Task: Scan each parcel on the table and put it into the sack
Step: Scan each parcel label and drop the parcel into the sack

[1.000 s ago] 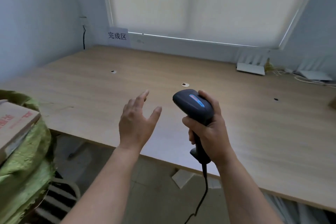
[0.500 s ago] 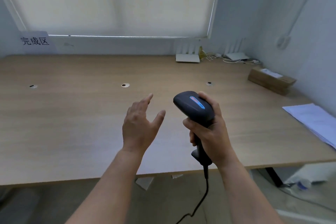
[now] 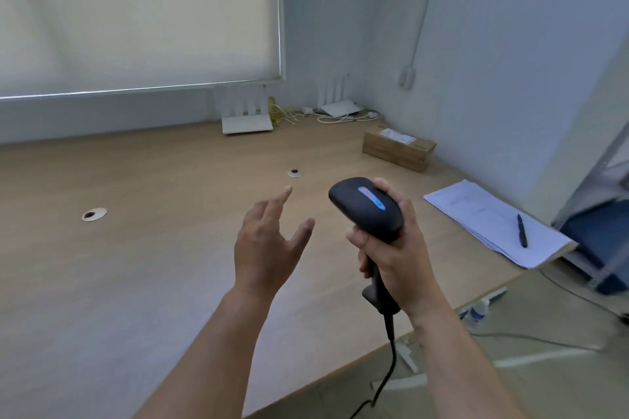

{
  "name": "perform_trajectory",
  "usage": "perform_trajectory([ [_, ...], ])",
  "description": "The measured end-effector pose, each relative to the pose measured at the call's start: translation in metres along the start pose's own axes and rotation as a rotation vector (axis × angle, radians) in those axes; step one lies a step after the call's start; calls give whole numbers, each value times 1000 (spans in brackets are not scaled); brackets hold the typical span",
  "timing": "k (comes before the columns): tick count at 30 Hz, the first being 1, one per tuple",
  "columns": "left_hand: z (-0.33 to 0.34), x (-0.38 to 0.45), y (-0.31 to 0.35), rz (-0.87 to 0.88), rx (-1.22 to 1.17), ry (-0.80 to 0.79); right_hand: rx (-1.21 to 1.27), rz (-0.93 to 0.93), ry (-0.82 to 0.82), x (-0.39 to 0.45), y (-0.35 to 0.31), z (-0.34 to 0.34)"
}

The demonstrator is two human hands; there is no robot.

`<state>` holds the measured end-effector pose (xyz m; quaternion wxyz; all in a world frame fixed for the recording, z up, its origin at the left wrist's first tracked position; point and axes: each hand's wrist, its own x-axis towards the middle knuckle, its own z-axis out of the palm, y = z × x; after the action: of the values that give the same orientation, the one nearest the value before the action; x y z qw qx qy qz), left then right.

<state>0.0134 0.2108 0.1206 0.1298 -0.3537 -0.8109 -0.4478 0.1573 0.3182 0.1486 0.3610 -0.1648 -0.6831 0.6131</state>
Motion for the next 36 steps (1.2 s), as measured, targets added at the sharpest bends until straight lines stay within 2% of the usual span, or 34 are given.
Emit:
perform_trajectory([
  [7,74,61,12,65,-26,-76,-65,-1,109,67,15,-48],
  [16,148,97,35,97,5,-163,-99,16,175,116,44,-105],
  [23,203,133,68,103,71,-153,-74,11,121,177,65,-155],
  [28,252,161,92,34,99,-110,-77,29,25,225,81,-200],
  [36,320,191,125,-72,142,-142,-70,71,-51,288,103,-275],
])
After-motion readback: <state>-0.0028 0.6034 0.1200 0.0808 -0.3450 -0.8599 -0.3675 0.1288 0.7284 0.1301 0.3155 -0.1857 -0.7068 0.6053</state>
